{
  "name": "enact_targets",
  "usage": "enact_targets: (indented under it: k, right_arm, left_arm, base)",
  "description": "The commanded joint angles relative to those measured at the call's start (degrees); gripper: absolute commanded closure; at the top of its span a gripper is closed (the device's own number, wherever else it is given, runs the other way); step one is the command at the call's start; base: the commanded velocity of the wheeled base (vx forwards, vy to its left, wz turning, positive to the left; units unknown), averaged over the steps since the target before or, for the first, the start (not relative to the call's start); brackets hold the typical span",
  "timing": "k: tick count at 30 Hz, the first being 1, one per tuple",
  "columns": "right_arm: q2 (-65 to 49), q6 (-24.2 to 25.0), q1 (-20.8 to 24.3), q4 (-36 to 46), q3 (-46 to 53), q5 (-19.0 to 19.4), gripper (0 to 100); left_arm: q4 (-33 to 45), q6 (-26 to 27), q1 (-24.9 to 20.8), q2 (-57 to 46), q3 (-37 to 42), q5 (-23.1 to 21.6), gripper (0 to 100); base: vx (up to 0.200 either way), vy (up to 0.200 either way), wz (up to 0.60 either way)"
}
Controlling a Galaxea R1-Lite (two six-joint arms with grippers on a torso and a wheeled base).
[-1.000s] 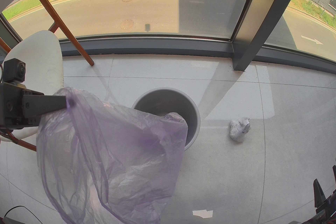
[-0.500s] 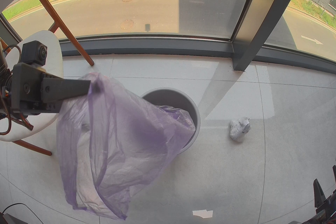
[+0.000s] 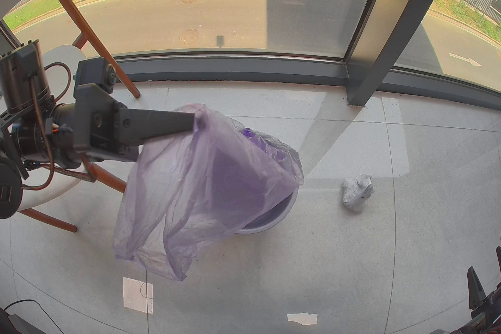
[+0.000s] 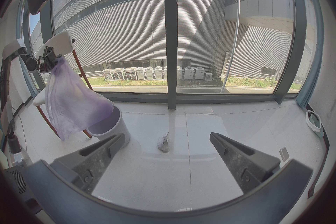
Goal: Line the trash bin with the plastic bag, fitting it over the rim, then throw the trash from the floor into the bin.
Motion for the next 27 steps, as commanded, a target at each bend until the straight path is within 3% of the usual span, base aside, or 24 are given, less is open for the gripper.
enact_targets:
  k: [1, 9, 16, 23, 27]
  right_arm:
    - [-0.6, 0.0, 0.0, 0.0, 1.0, 0.0, 0]
    - [-0.6, 0.0, 0.0, 0.0, 1.0, 0.0, 0]
    - [-0.5, -0.2, -0.1, 0.1, 1.0, 0.0, 0]
    - [-0.5, -2.7, -0.2, -0.5, 0.8, 0.9, 0]
    - [6.3, 0.3, 0.4, -3.4, -12.4, 3.1, 0]
  left_arm:
    - [0.0, -0.3, -2.6, 4.8, -2.7, 3.0, 100]
    - [-0.4, -0.2, -6.4, 4.9, 0.8, 3.8, 100]
    - [-0.5, -0.5, -6.5, 0.0, 7.1, 3.6, 100]
    - [-0.5, -0.5, -6.1, -1.4, 5.3, 6.5, 100]
    - [0.0, -0.6, -6.4, -1.2, 3.9, 10.1, 100]
  base:
    - [0.0, 0.0, 0.0]
    - [0.0, 0.0, 0.0]
    - [0.0, 0.0, 0.0]
    - [0.0, 0.0, 0.0]
    - [0.0, 0.0, 0.0]
